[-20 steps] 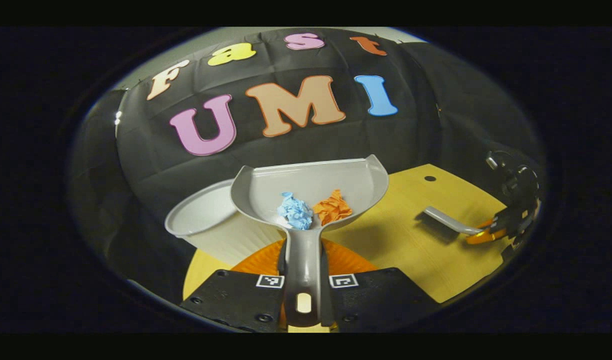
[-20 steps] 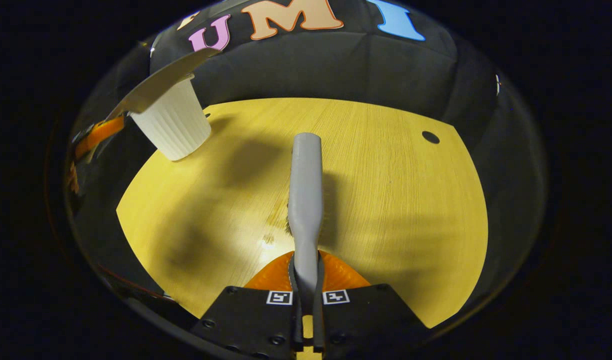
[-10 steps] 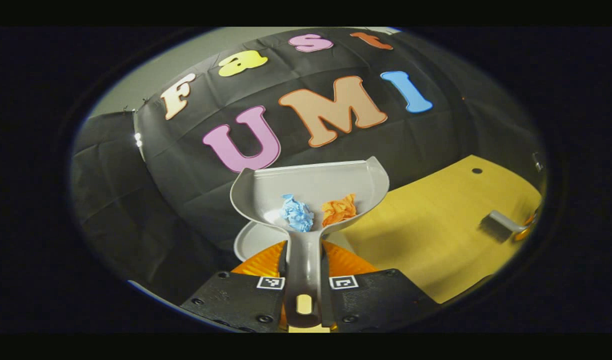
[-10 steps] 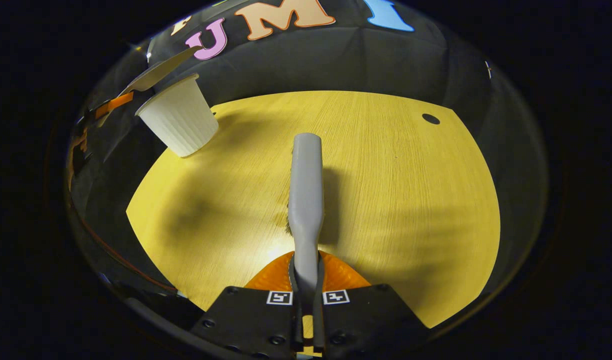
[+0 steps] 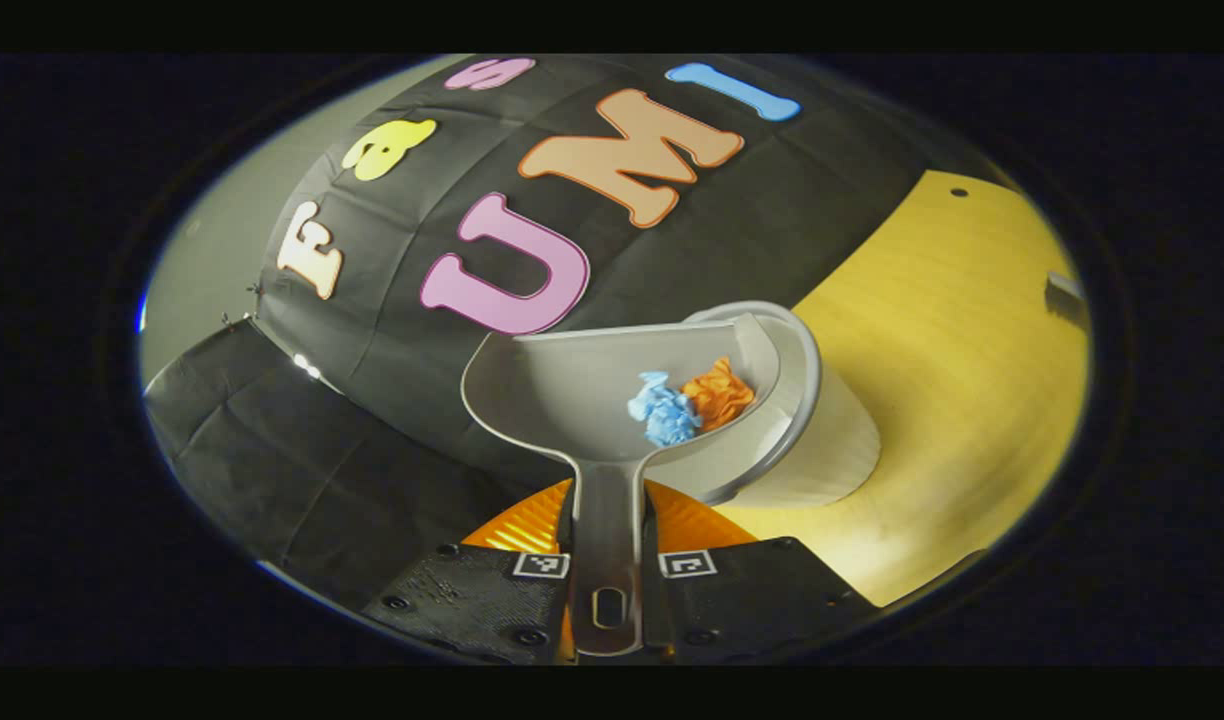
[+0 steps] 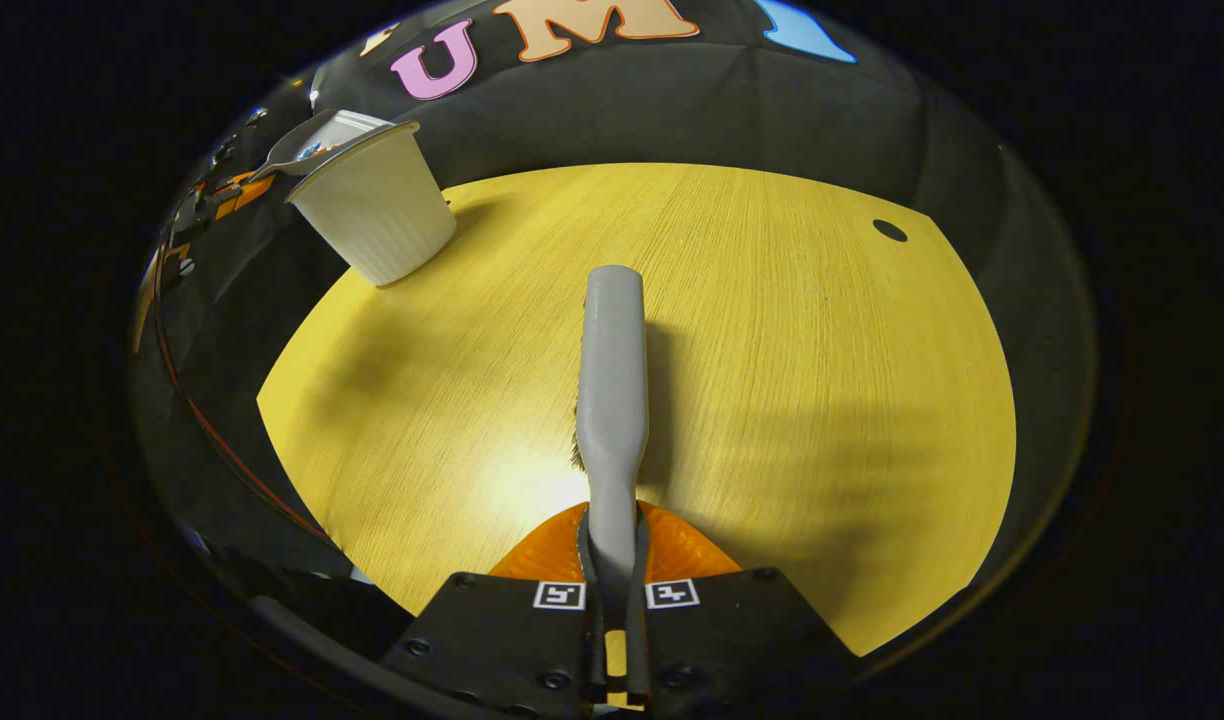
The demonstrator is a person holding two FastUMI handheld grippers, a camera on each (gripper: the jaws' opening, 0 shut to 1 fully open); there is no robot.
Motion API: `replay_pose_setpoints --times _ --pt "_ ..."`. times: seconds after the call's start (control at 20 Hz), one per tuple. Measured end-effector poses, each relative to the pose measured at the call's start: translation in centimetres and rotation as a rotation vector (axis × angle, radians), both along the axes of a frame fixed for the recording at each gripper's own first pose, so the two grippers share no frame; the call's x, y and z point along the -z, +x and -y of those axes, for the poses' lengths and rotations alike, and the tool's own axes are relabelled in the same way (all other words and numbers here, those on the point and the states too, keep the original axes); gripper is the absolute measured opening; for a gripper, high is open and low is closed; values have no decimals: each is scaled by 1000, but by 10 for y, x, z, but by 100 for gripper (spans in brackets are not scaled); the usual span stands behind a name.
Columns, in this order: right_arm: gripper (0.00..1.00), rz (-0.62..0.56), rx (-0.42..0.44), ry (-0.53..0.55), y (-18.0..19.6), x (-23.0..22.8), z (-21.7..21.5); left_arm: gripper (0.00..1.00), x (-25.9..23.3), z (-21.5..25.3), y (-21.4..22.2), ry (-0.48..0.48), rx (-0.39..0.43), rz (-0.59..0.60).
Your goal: Pick up the small broom and dustpan from the desktop, sweep the trash into the dustpan with the broom, and then empty the trash into the garbage bin.
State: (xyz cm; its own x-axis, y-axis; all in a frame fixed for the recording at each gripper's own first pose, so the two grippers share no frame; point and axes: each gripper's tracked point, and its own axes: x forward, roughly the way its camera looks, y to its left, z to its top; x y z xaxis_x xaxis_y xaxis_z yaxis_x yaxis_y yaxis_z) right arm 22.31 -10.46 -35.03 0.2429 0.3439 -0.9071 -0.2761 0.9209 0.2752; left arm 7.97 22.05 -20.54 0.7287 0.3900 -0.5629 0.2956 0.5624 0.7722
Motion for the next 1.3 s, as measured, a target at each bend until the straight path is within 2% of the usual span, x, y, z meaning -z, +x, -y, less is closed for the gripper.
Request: replay_pose_setpoints --times 0.1,0.2,0.4,0.6,0.7,0.8,1.0,1.2,1.25,1.3 --pt "6 -1 -10 3 1 1 2 19 -1 -9 -1 83 43 -40" --pt "6 1 -21 -4 1 2 4 18 -8 -19 2 213 114 -90" --pt "6 -2 -41 -7 3 3 0 19 -33 -25 21 569 343 -200" --pt "6 10 -42 -1 4 -3 3 18 -46 -24 31 730 463 -264" --pt "6 18 -41 -1 3 0 1 17 -55 -23 32 768 493 -279" --pt "6 25 -29 -1 1 -1 2 20 -54 -21 28 693 456 -241" --pt "6 43 -15 0 -1 -6 2 18 -58 2 32 408 297 -59" --pt "6 68 11 -19 -1 -12 1 20 -59 34 31 152 196 72" --pt "6 80 25 -19 -2 -16 2 14 -58 47 27 70 177 100" --pt "6 95 41 -18 -1 -19 2 21 -52 62 23 -10 153 120"
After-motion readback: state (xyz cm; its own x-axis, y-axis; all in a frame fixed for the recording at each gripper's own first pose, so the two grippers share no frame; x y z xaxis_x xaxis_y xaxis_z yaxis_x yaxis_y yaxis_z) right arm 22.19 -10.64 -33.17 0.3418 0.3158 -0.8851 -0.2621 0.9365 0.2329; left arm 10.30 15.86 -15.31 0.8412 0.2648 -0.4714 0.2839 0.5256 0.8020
